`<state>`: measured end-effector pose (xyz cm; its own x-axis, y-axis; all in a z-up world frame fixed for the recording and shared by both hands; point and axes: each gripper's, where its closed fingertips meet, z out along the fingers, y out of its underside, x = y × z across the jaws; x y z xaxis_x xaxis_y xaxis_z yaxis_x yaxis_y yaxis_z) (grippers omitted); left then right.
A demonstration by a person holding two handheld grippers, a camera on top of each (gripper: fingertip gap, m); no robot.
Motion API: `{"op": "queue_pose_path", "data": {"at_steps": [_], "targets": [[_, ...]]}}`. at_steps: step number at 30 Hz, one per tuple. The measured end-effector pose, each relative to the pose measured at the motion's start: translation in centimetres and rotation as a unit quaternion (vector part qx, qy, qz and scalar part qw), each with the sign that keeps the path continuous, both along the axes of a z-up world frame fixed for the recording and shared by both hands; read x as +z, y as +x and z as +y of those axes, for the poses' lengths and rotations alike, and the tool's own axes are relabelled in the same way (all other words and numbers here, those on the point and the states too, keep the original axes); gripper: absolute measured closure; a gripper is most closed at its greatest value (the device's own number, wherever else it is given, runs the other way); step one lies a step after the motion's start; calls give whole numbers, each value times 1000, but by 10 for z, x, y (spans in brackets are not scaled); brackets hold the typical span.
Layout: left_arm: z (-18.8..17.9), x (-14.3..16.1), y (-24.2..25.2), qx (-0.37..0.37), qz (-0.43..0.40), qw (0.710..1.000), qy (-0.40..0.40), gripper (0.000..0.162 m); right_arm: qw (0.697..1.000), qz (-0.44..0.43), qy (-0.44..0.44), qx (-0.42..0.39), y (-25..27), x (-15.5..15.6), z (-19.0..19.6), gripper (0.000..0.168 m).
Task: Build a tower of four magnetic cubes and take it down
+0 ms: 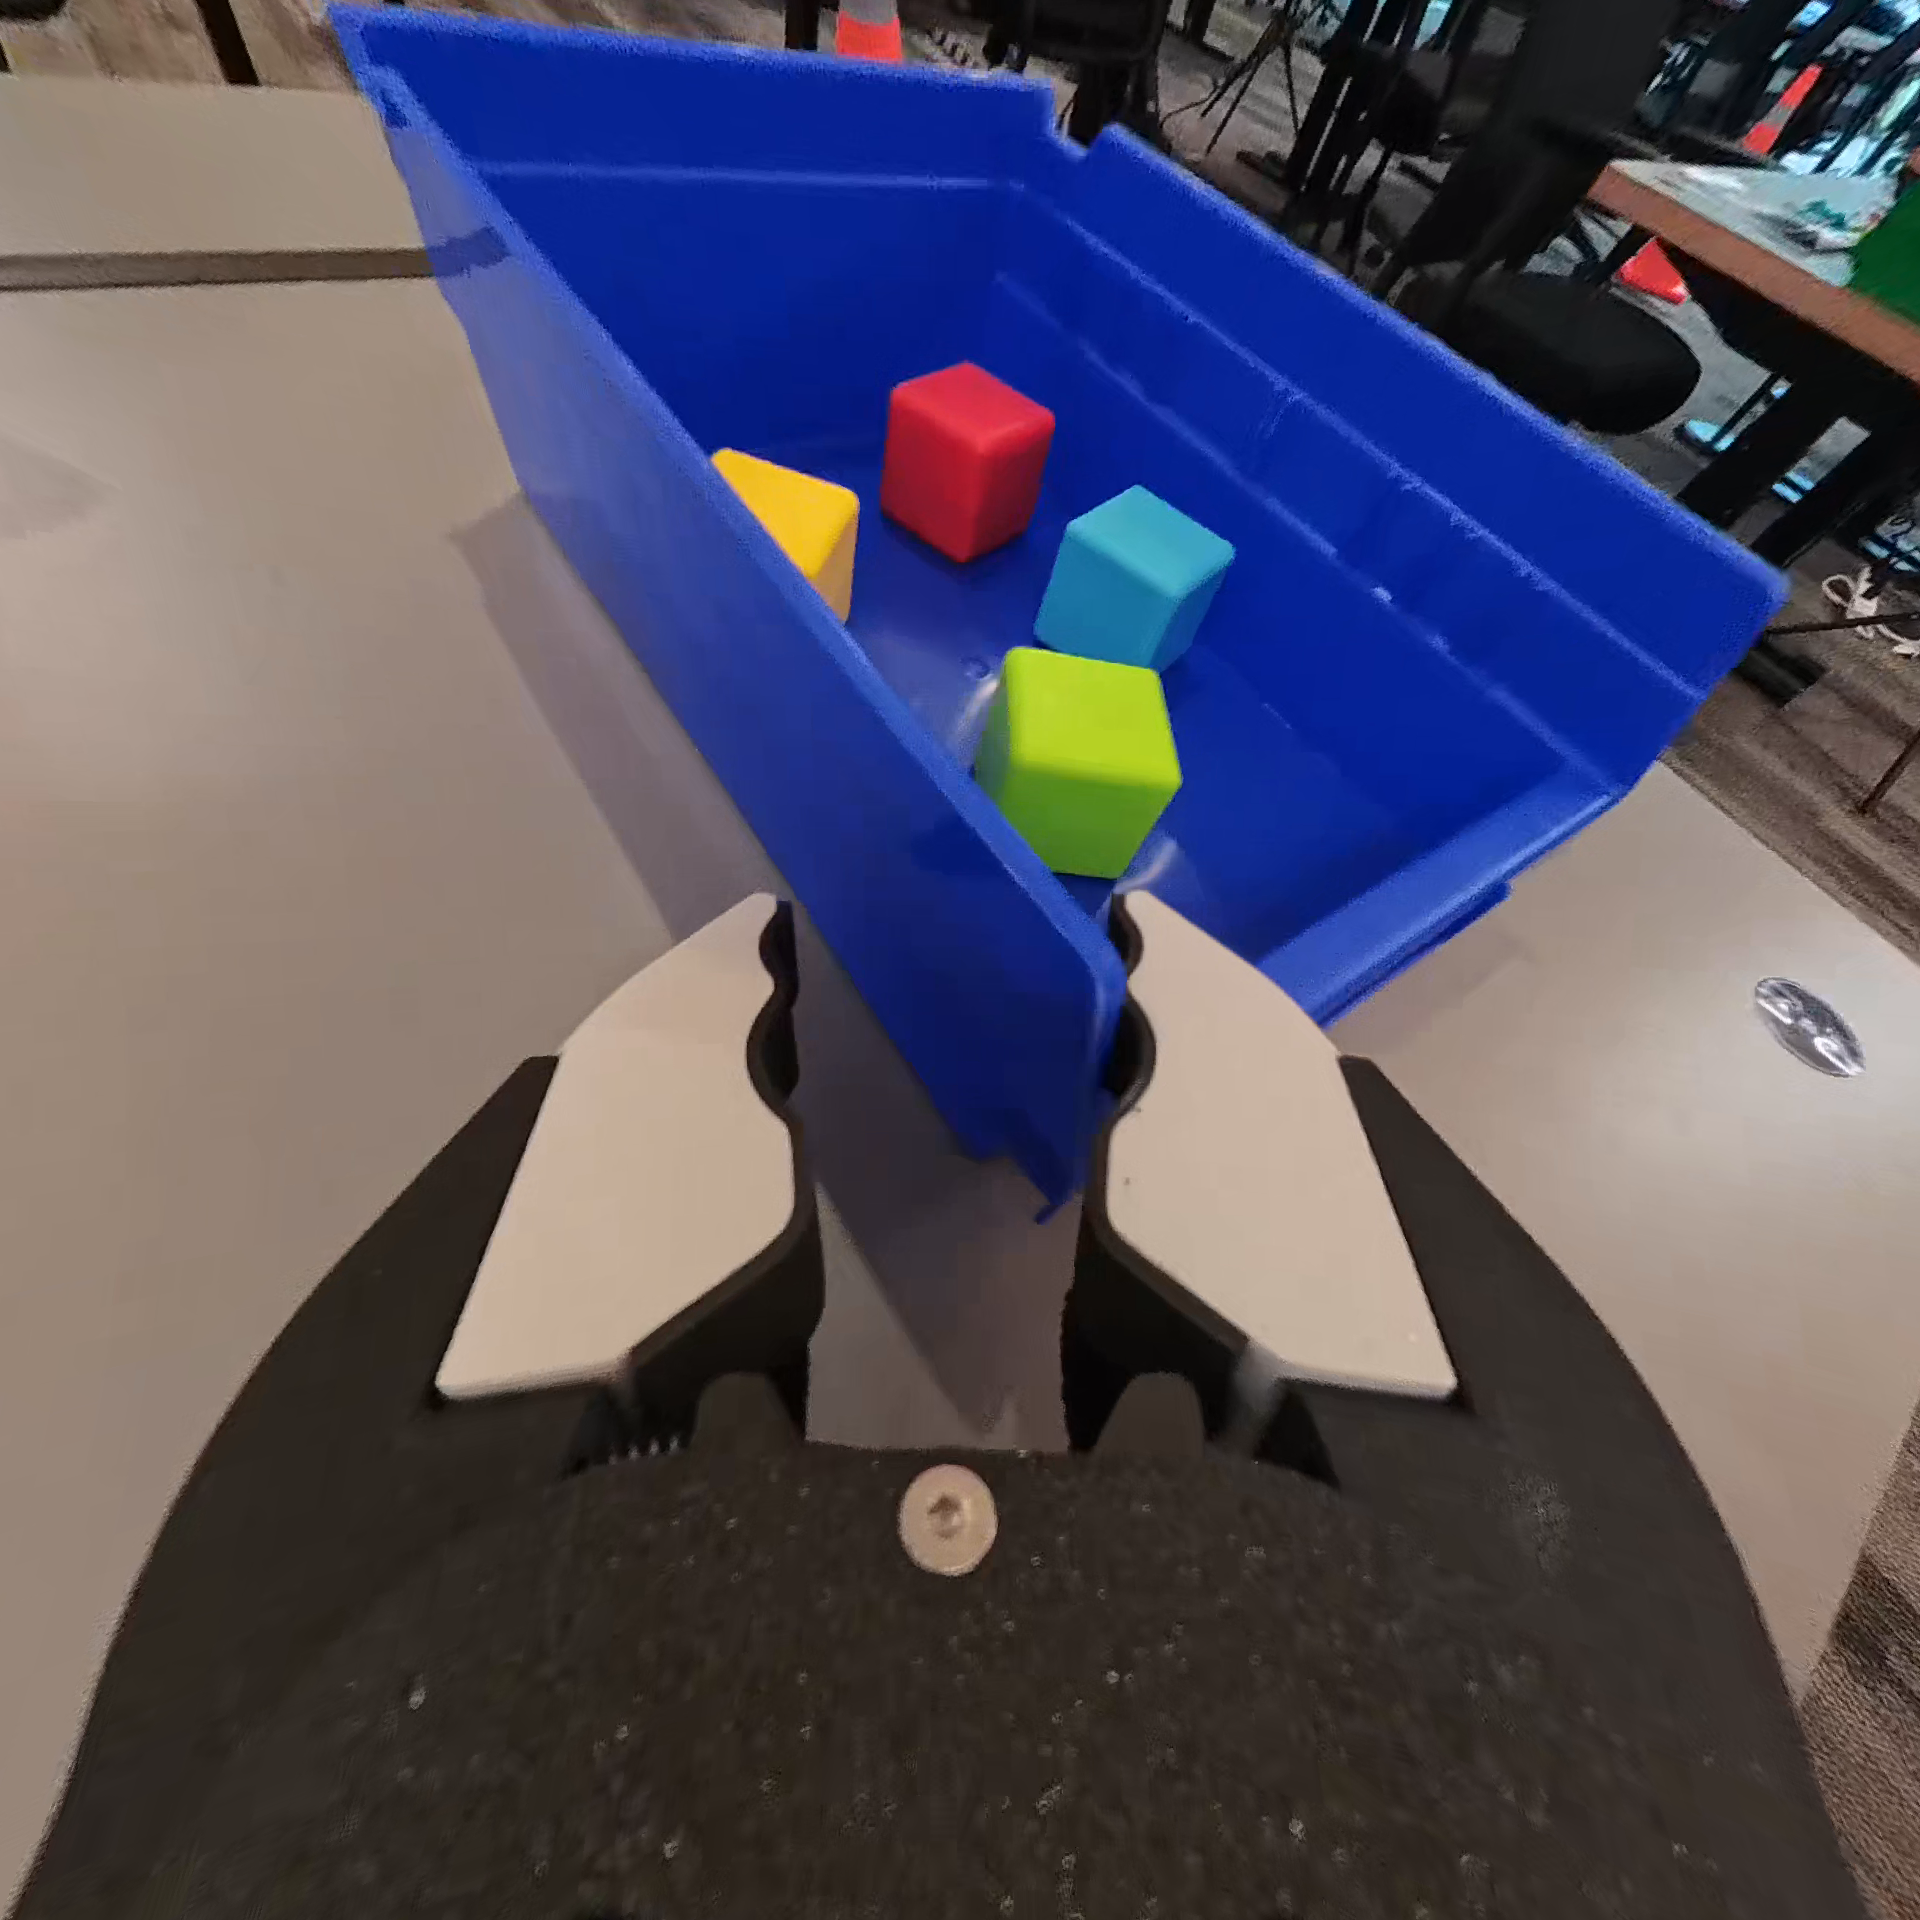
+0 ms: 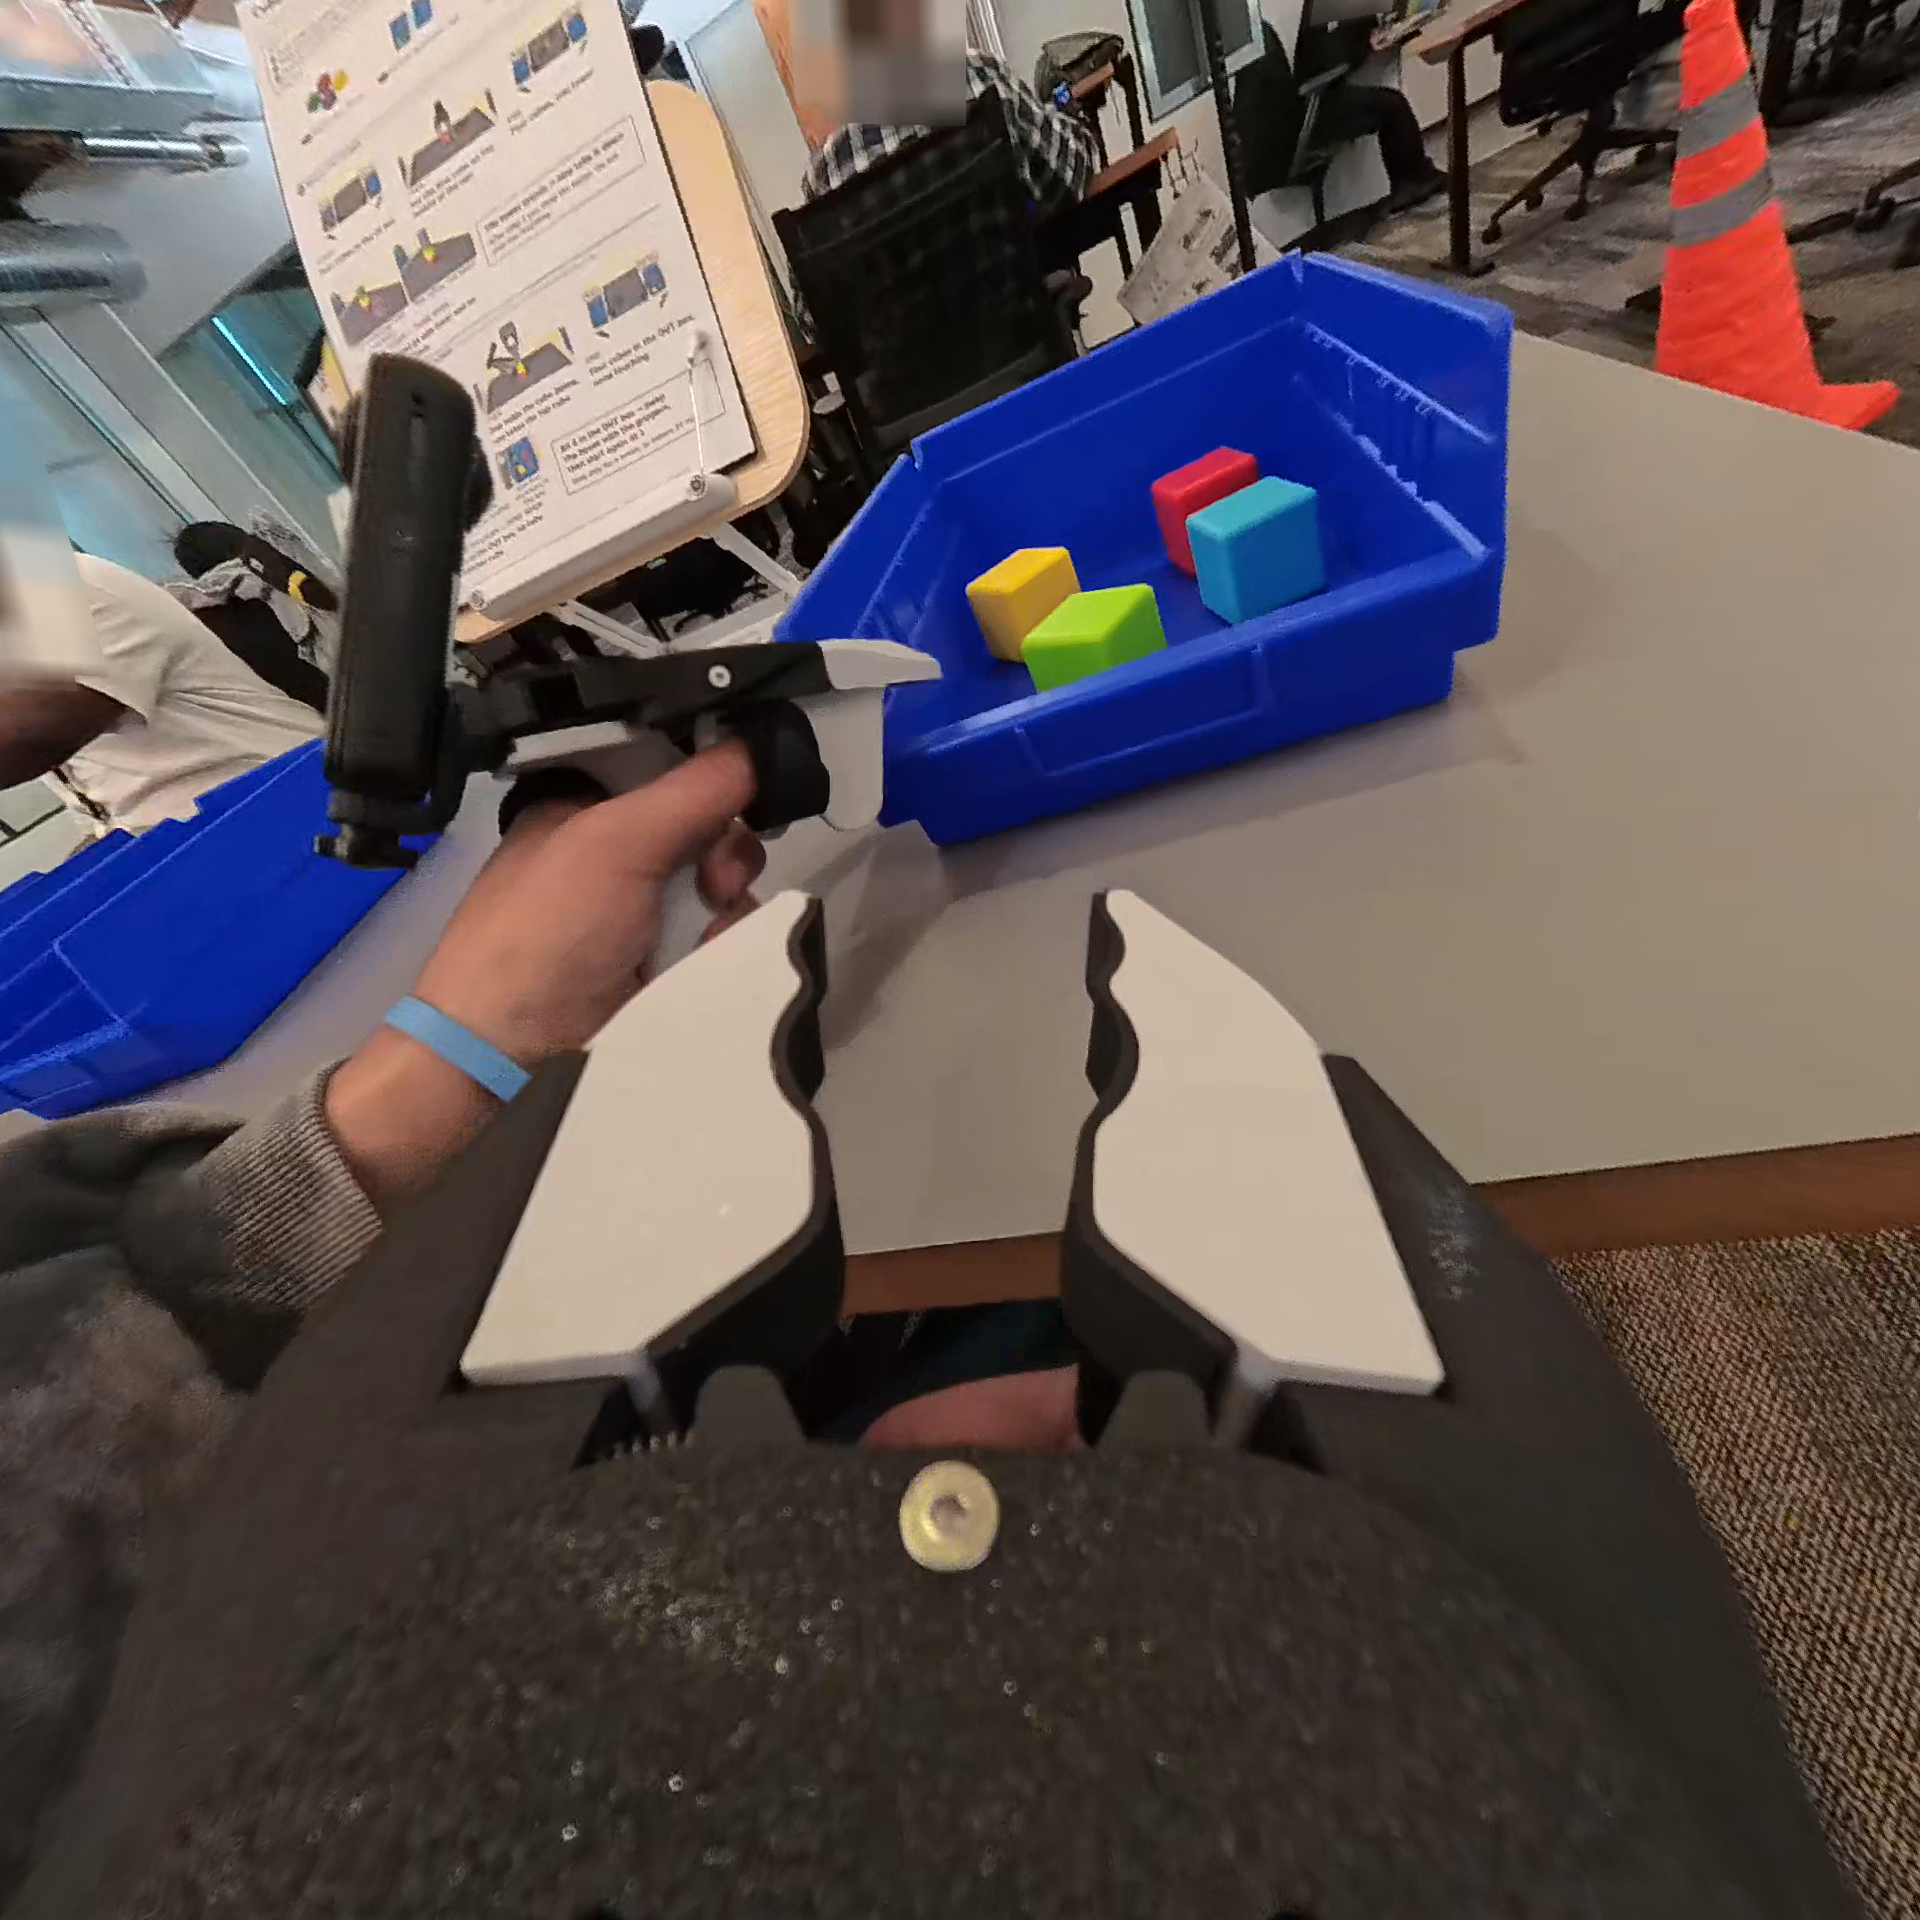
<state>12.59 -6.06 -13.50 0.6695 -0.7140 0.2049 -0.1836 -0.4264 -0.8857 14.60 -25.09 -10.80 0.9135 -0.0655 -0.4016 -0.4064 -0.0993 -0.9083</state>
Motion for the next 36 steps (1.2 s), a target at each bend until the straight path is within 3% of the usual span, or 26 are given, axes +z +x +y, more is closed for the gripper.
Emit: {"op": "queue_pose_path", "data": {"at_steps": [2,5,9,13,16,19,22,24,27,30,34,36], "targets": [[5,-5,1,-2,7,1000,-9,104,1000,-2,-5,-7,2,-2,2,120],[9,-4,-2,-4,20,1000,4,129,999,-24,-17,-23,10,-1,13,120],[15,-3,-18,12,26,1000,4,138,996,-54,-33,-65,32,4,46,120],[20,-1,-38,47,7,999,-1,146,984,-88,-92,-124,56,-9,79,117],[17,0,-45,58,6,998,4,148,984,-99,-97,-110,54,-10,99,140],[12,1,-57,65,2,998,8,151,983,-101,-40,-145,62,7,101,145],[4,1,-66,66,5,998,13,153,989,-94,-72,-89,44,-5,113,149],[1,1,-72,70,9,997,17,155,985,-115,-65,-114,44,4,109,156],[3,3,-82,84,12,996,26,158,973,-178,-36,-144,30,23,89,137],[4,2,-86,85,16,996,24,158,941,-222,-19,-254,51,37,57,133],[-2,3,-88,93,9,995,26,158,959,-168,-101,-203,52,-1,84,125],[-5,3,-89,93,11,995,28,158,960,-166,-112,-194,49,-5,91,130]]}}
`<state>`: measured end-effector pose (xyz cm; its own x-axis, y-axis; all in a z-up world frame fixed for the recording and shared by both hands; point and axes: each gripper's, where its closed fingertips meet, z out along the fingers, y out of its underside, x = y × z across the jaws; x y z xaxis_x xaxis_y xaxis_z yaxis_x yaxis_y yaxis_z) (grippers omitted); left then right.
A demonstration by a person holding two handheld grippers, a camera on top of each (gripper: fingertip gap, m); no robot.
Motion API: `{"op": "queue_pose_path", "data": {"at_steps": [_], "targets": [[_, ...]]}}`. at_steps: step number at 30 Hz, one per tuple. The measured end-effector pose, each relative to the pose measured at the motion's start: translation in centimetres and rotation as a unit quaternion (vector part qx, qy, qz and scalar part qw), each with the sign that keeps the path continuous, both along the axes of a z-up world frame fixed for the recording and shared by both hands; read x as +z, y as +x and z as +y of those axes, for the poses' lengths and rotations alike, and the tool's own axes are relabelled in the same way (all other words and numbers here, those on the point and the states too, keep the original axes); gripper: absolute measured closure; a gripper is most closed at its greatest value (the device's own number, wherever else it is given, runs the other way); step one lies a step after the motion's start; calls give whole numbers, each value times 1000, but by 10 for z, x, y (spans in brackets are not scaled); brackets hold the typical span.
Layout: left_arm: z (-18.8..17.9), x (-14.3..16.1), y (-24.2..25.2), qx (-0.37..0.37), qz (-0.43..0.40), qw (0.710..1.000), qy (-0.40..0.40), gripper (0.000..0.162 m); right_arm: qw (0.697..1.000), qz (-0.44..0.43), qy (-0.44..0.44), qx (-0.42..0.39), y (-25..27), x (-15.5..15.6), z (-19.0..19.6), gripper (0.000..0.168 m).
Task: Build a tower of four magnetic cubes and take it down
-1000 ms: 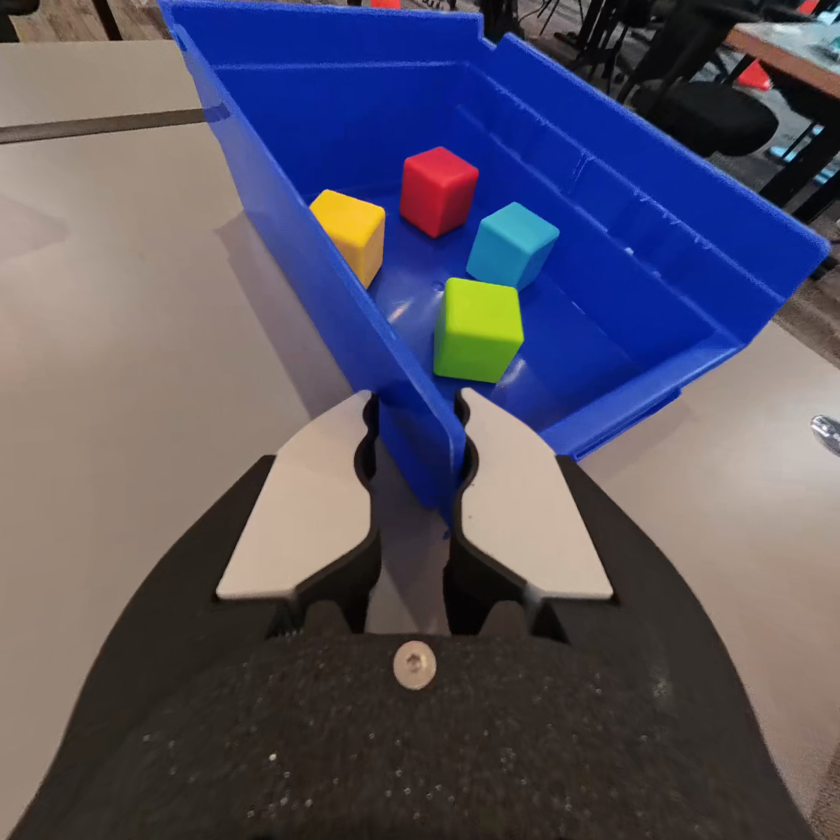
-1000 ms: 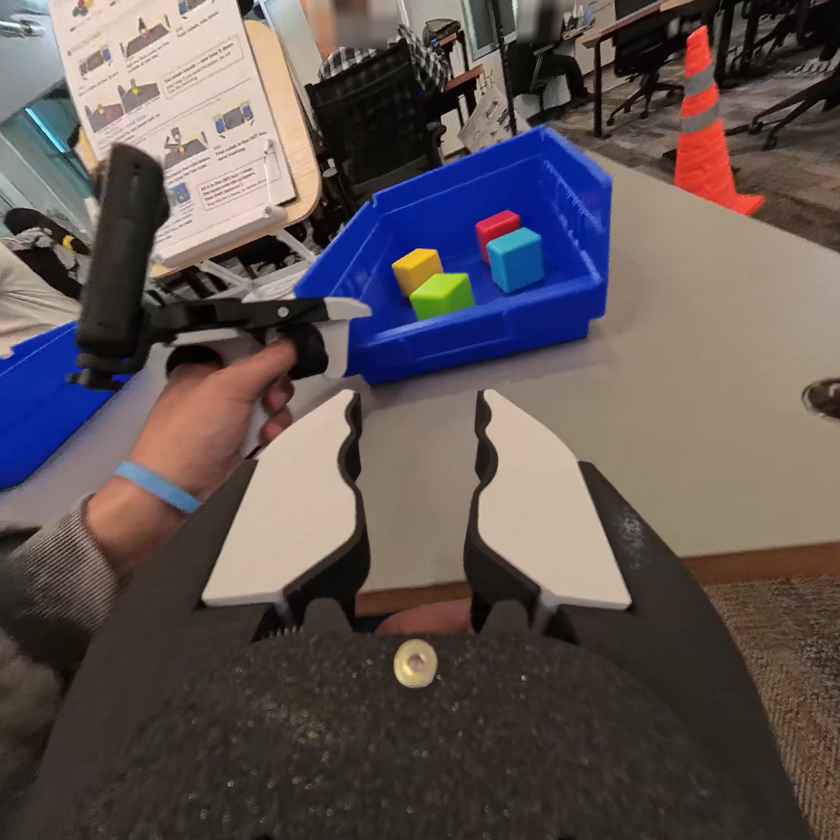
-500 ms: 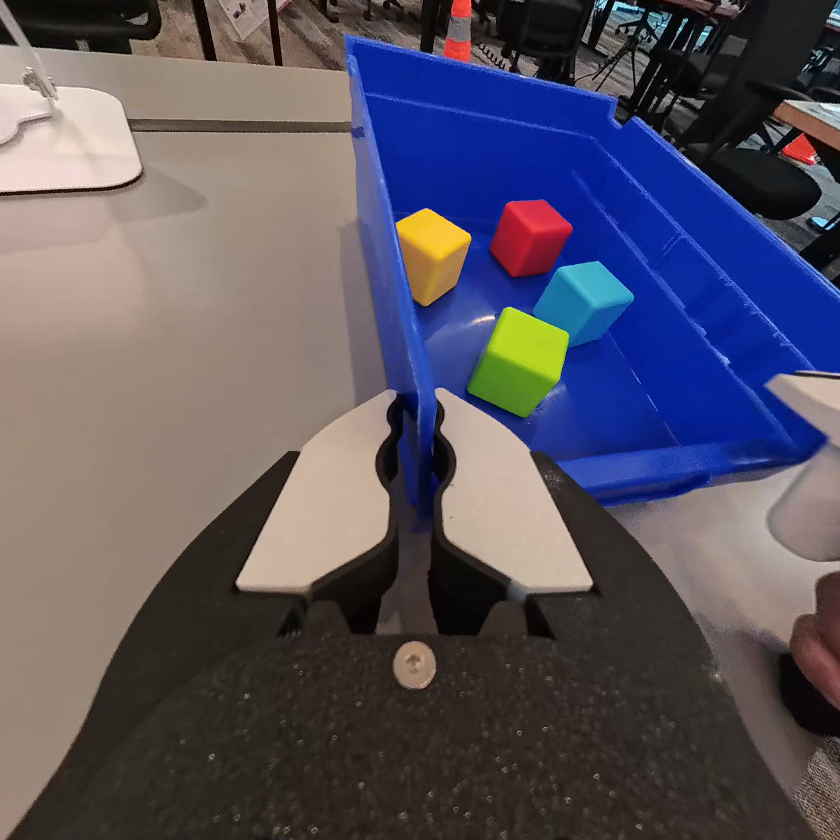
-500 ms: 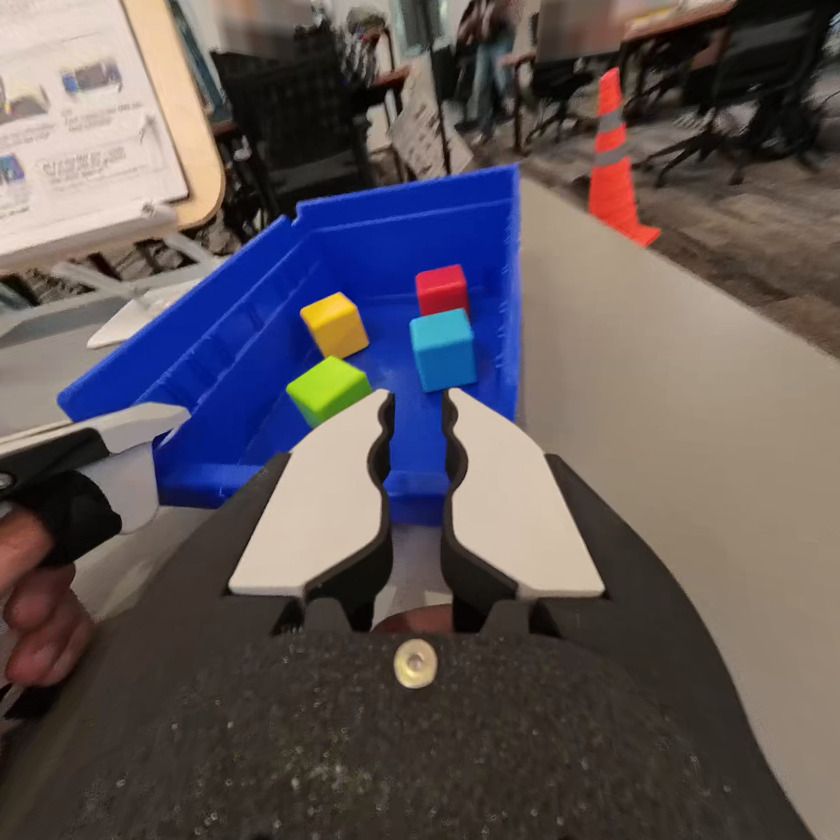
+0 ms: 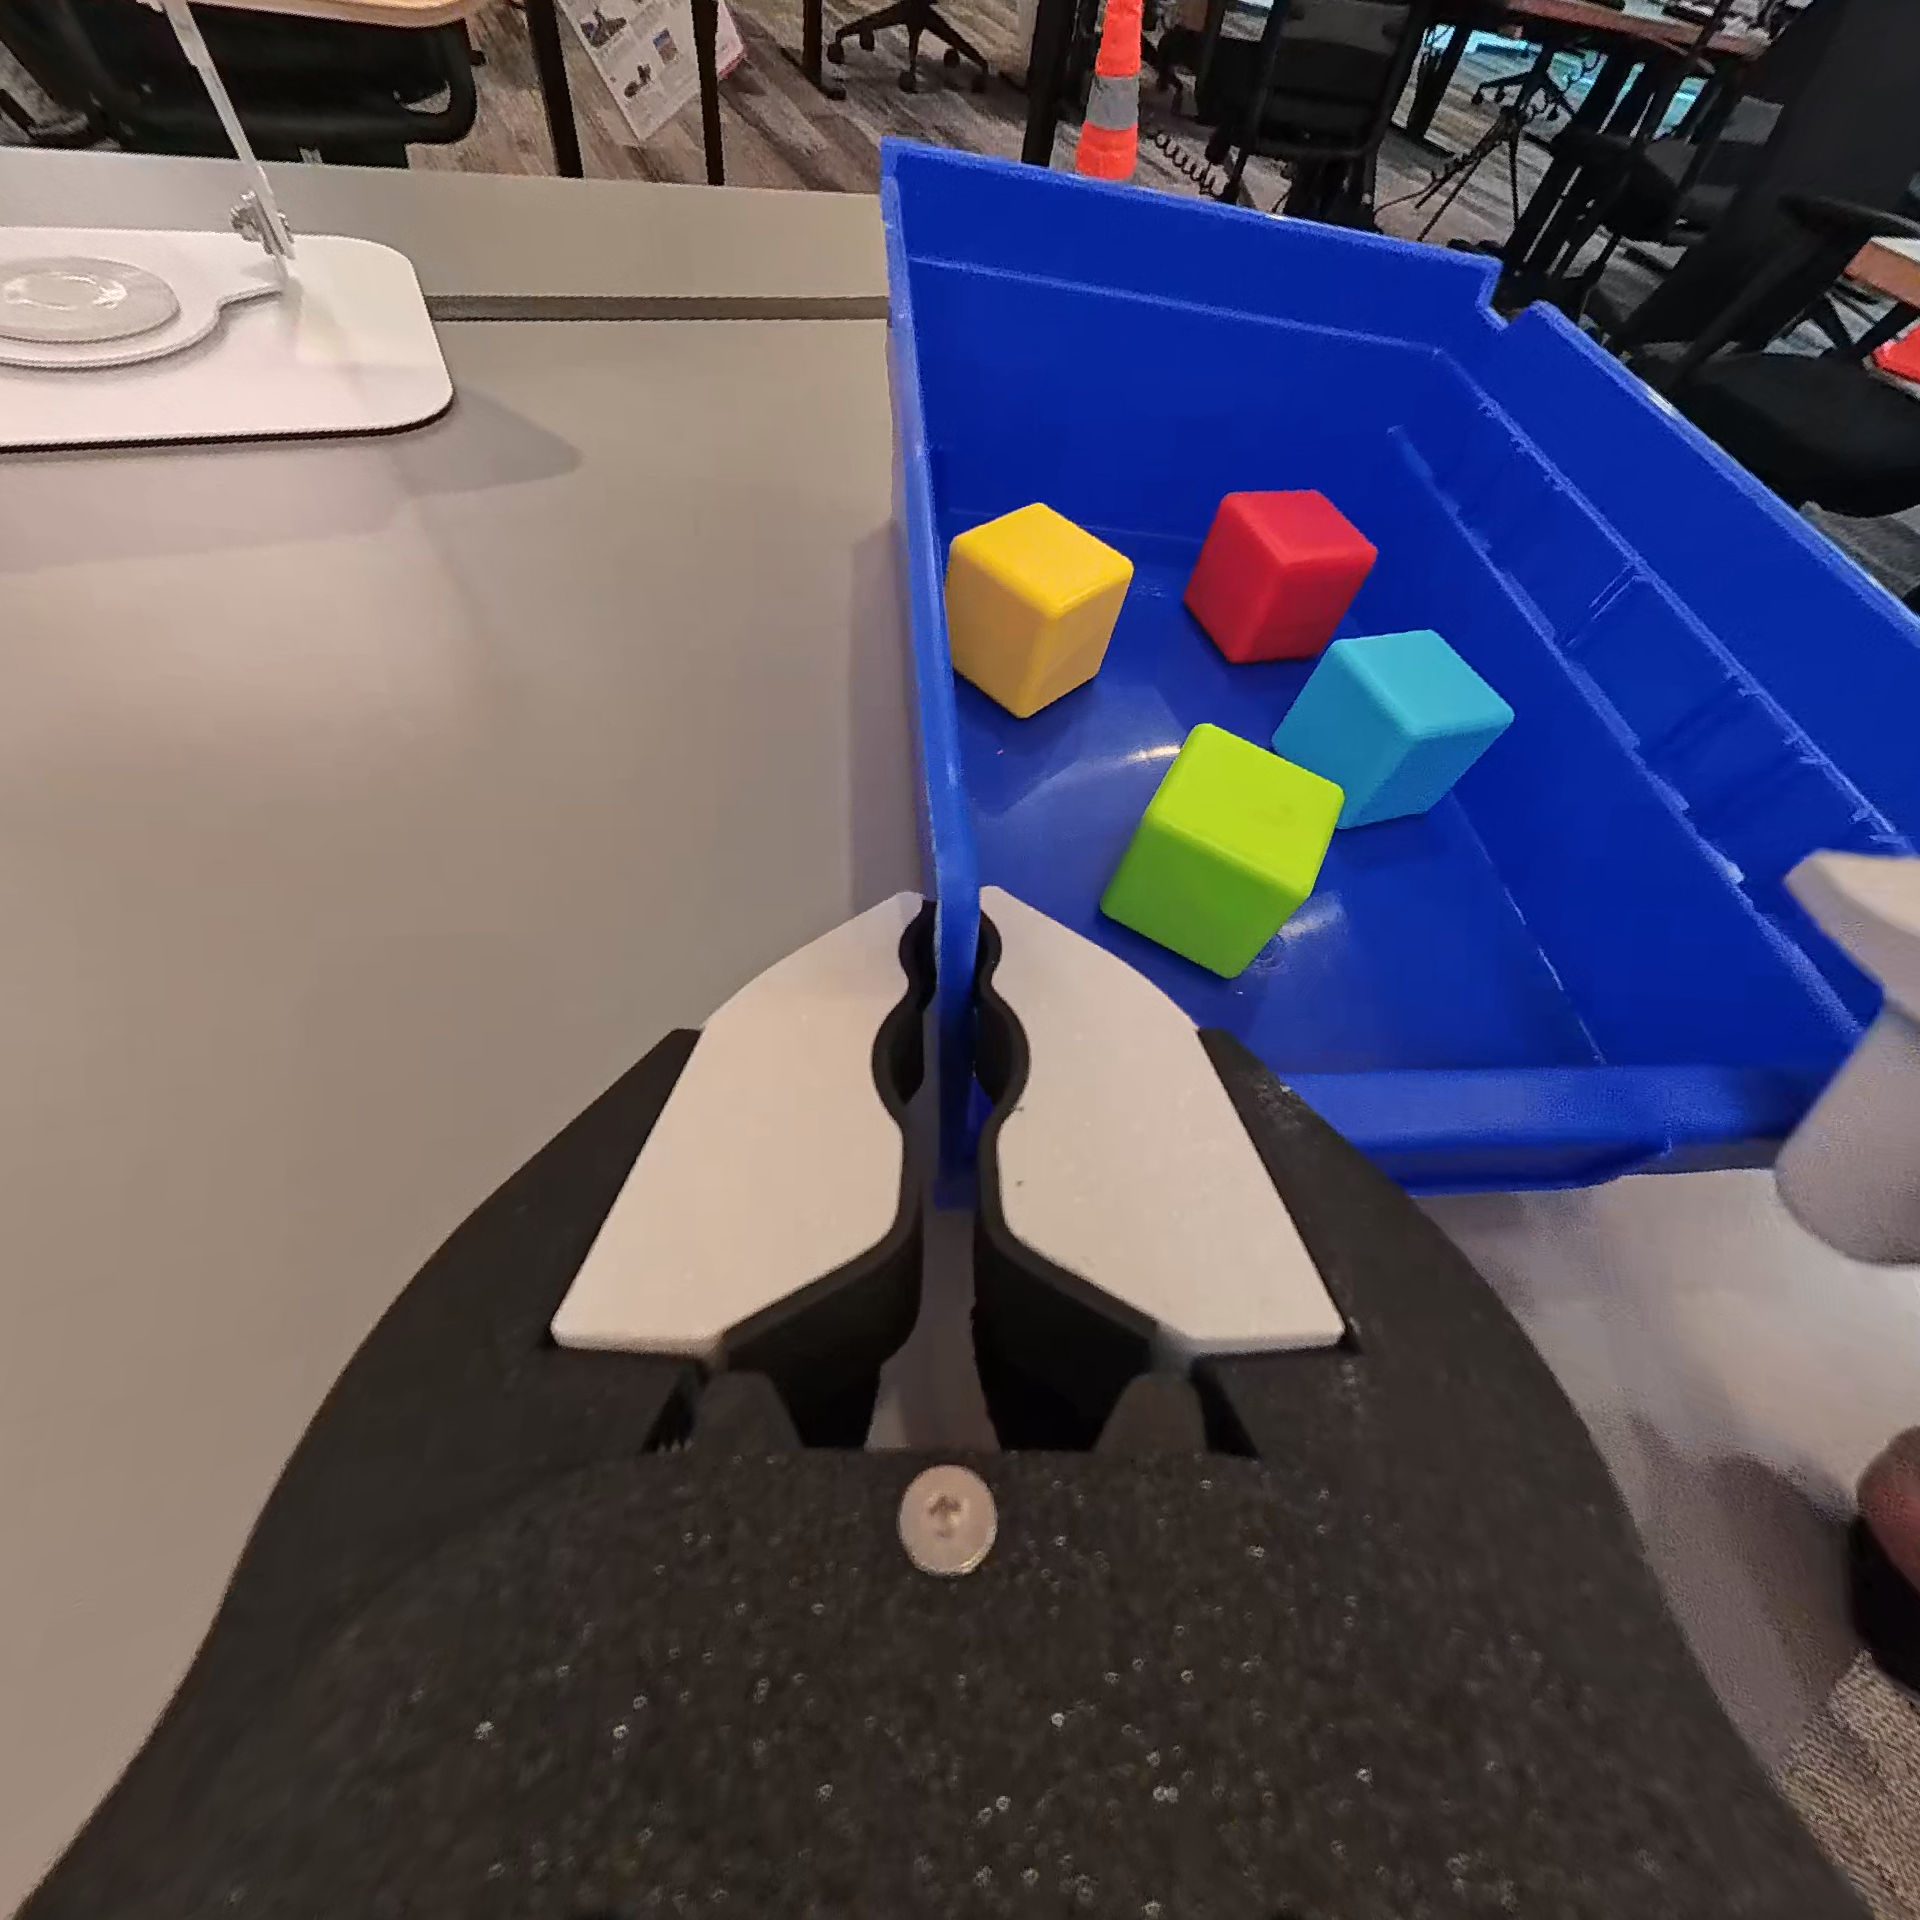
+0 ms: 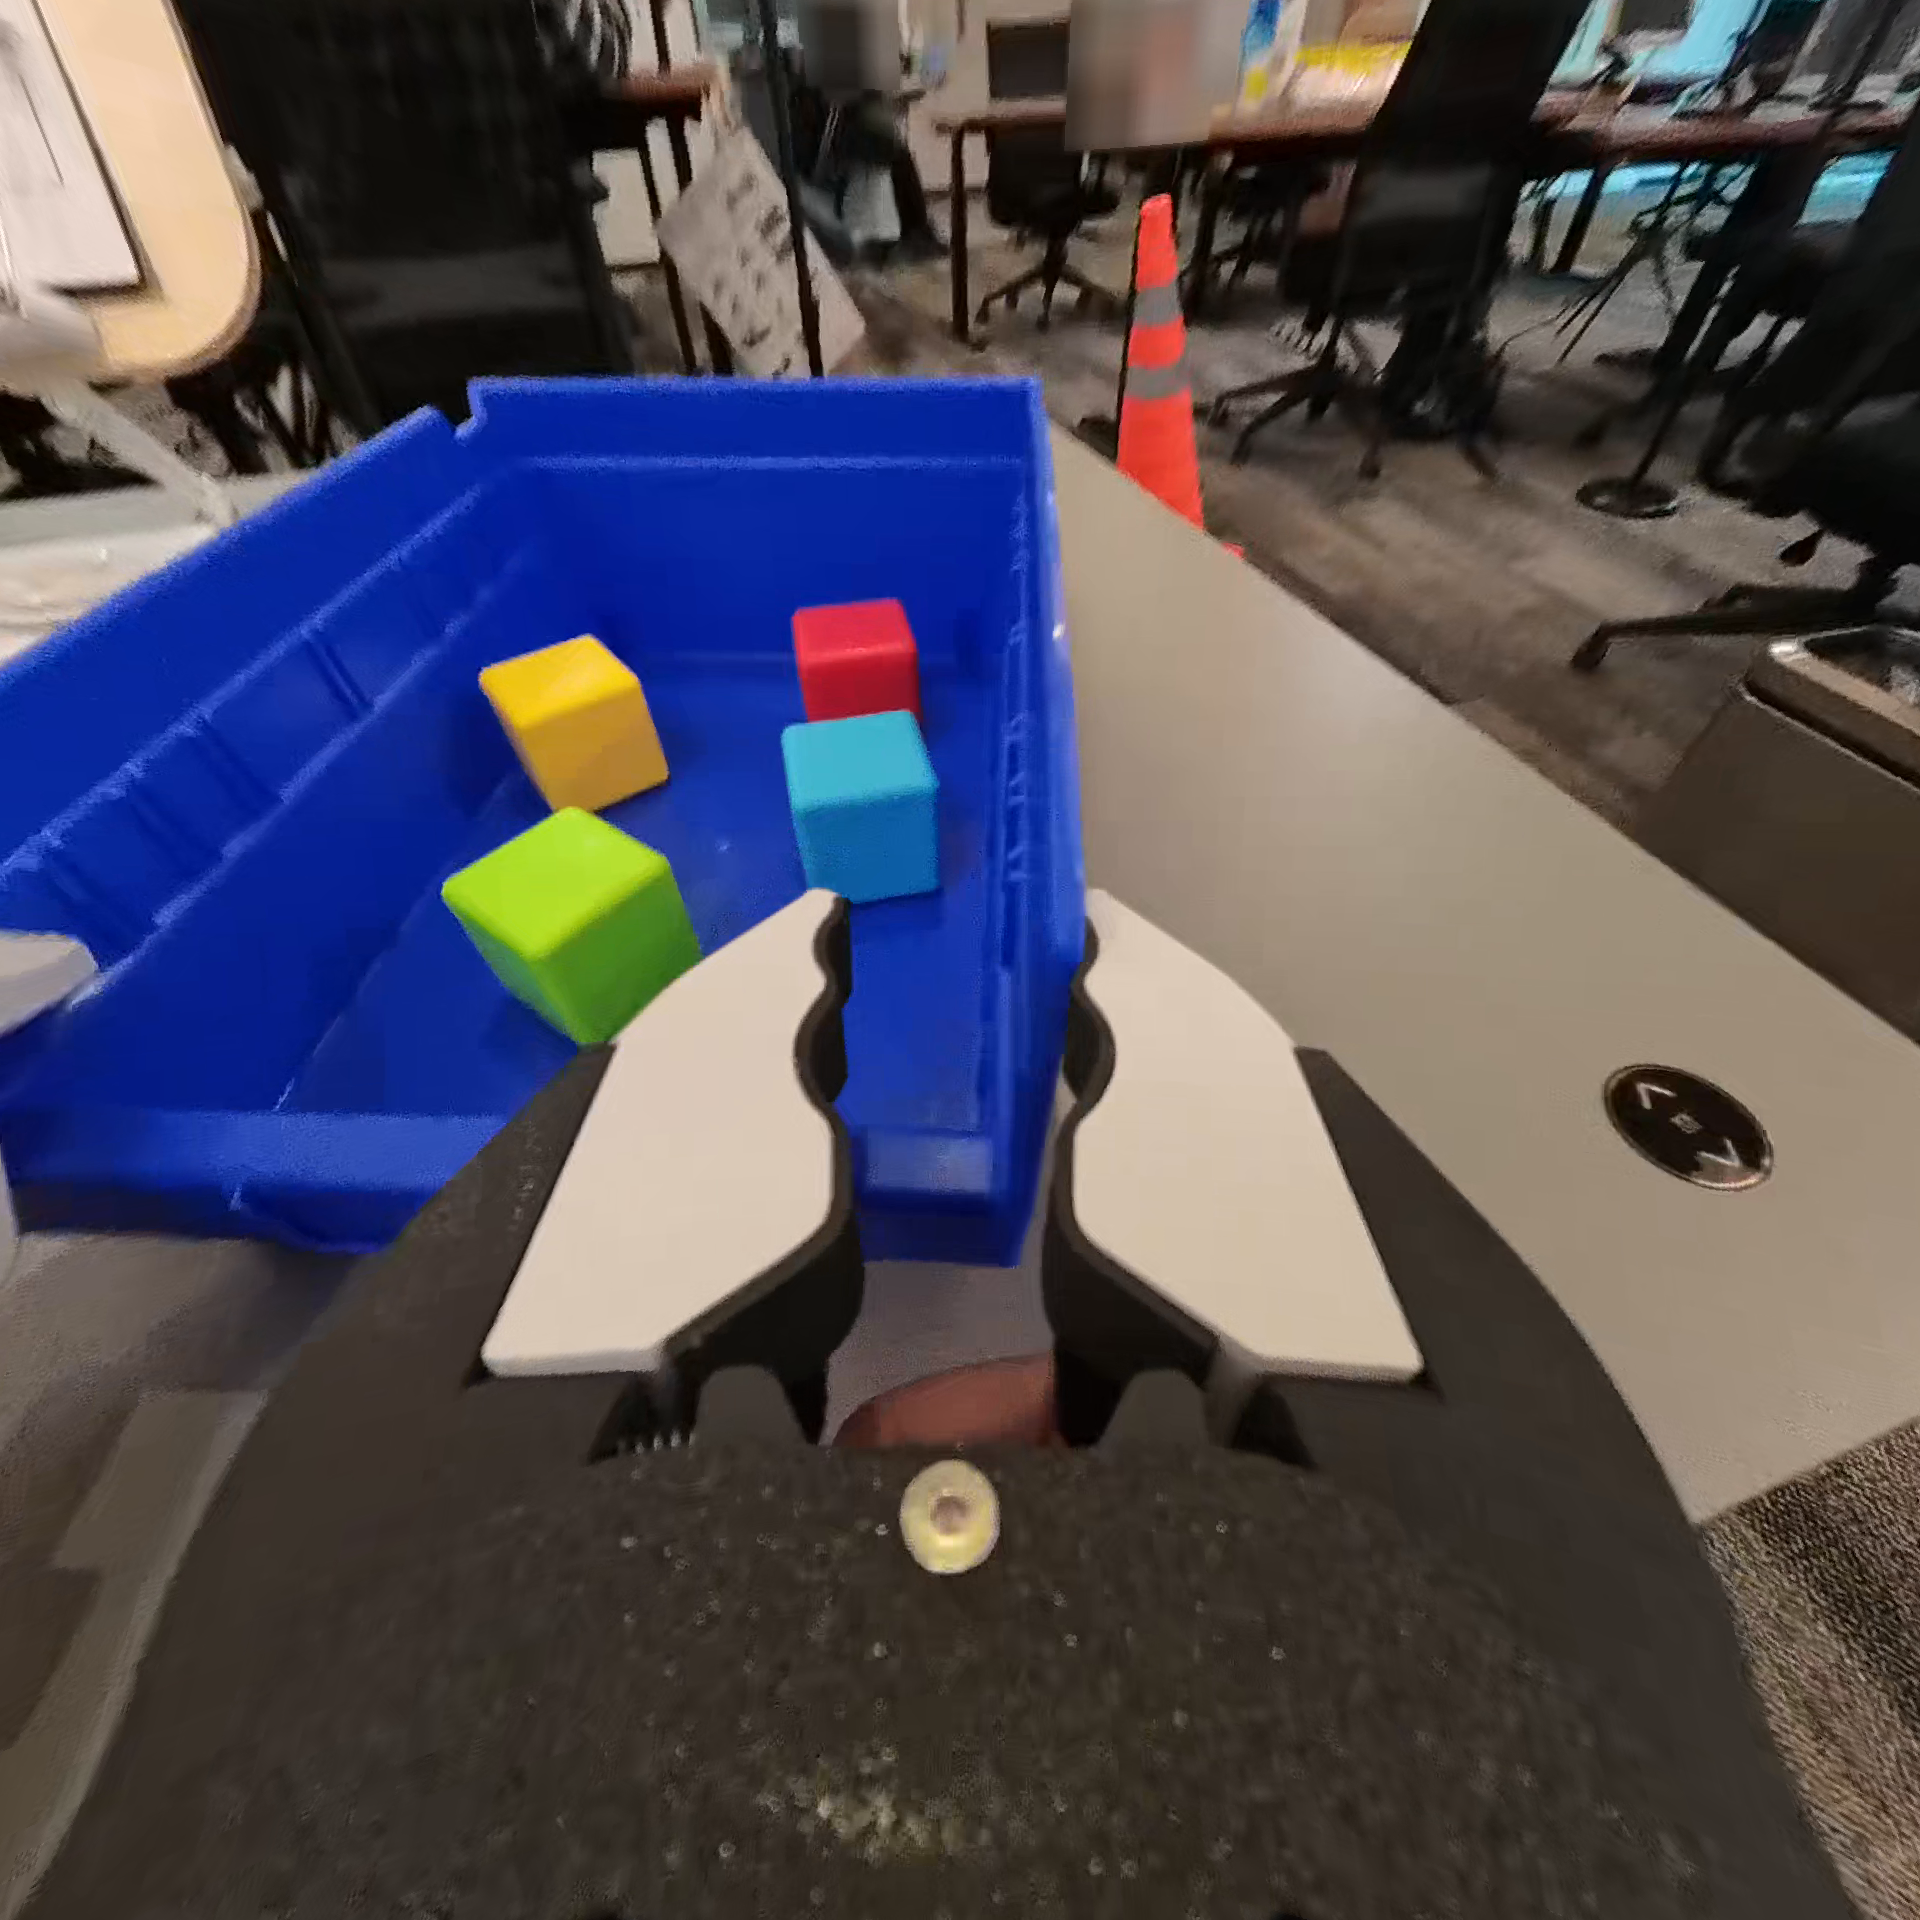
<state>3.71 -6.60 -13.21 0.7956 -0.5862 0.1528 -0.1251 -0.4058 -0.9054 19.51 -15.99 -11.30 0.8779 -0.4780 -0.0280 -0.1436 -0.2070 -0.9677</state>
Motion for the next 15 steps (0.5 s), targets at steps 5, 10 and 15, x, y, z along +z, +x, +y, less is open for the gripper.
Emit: {"op": "queue_pose_path", "data": {"at_steps": [5,10,15], "targets": [[-8,3,-15,8,1,1000,16,158,999,38,29,-2,1,2,-6,166],[-23,13,-51,28,23,997,61,160,998,38,59,-4,-35,10,-19,166],[-24,26,-124,74,23,994,82,160,995,32,77,53,-101,23,-1,166]]}}
